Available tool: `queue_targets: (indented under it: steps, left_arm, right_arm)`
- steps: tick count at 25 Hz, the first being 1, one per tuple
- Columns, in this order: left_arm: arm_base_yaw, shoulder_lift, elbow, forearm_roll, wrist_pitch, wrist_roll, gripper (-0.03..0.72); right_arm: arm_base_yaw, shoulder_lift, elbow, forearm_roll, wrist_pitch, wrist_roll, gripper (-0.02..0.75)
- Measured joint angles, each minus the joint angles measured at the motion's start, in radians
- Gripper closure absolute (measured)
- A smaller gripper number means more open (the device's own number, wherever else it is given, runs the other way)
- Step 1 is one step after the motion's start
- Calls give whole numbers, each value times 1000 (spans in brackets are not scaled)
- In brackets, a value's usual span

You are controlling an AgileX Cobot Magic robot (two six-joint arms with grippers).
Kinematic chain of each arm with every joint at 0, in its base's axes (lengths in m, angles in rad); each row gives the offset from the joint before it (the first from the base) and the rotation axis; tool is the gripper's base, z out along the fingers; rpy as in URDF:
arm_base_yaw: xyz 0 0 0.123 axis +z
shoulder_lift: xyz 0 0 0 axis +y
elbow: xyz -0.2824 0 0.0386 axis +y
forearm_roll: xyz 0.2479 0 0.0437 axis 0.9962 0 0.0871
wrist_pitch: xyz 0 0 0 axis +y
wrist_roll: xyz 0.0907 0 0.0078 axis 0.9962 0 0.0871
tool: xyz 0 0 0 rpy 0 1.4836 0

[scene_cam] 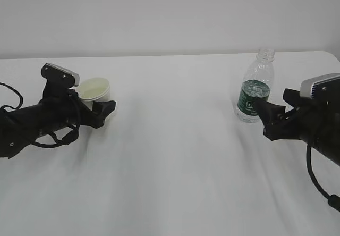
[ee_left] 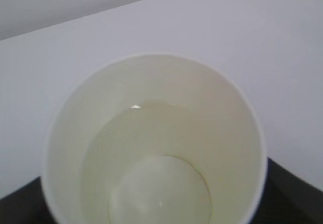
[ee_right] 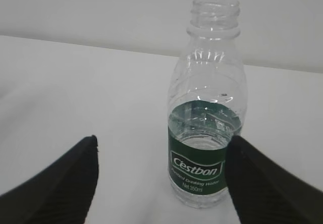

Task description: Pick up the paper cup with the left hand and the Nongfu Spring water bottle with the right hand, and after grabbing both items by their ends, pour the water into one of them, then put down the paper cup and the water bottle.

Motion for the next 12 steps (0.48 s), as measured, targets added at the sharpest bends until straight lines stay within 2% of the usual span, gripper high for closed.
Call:
queue_targets:
  steps: [12]
  left_arm:
    - [0,0,0,33,60,-74,38]
  right_arm:
    - [0,0,0,-8,0,0,145]
